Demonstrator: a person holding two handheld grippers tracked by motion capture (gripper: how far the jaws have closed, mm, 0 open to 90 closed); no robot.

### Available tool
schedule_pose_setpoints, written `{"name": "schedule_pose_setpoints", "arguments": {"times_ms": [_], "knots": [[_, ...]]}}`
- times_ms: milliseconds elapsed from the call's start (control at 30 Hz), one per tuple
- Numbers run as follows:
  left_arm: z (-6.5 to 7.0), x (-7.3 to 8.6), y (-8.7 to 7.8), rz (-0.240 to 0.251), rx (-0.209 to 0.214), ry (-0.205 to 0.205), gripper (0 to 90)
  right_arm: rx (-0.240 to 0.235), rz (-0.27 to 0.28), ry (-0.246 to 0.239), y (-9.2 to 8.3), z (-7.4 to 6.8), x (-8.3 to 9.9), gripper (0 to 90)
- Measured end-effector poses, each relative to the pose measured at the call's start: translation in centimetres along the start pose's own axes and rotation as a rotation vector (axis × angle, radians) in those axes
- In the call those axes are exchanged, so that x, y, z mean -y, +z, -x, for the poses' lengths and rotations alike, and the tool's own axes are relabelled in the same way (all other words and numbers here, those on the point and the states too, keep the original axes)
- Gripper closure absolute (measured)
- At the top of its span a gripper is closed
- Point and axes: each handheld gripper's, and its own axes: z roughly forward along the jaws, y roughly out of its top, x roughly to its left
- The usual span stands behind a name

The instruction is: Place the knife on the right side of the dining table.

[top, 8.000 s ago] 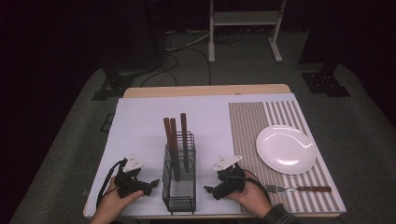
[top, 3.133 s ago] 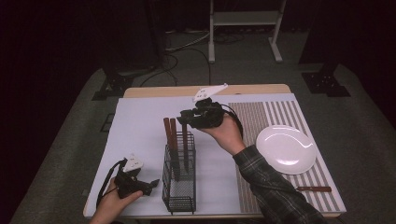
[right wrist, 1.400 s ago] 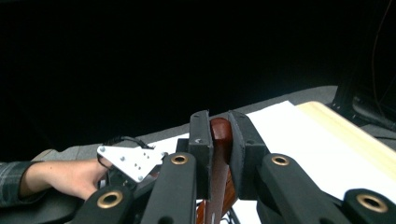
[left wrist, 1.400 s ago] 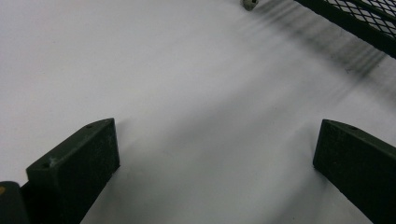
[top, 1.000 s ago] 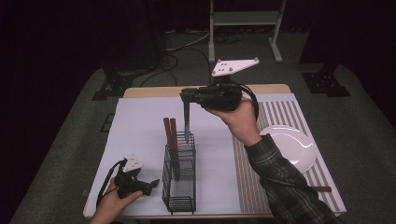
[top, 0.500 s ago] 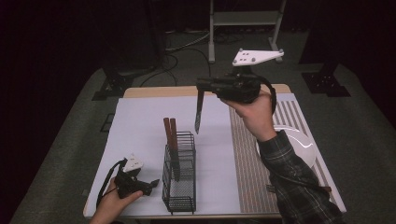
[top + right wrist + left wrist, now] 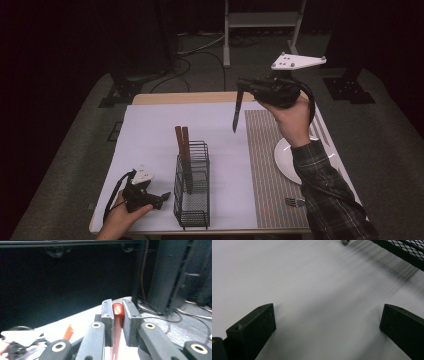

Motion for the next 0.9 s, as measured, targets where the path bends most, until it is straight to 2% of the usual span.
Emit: {"name": "schedule_pose_setpoints", "arguments": {"times_ms": [600, 667, 900], "knots": [[0.0, 0.0, 0.0, 0.005, -0.002, -0.001, 0.0, 0.248, -0.03, 0.05, -1.1, 6.1, 4.9, 79.8], [0.0, 0.0, 0.0, 0.006, -0.002, 0.0, 0.0, 0.276, -0.033, 0.066, -1.2, 7.0, 5.8, 79.8], [0.0, 0.0, 0.0, 0.003, -0.001, 0.0, 0.0, 0.347, -0.046, 0.11, -1.3, 9.1, 8.1, 79.8]]}}
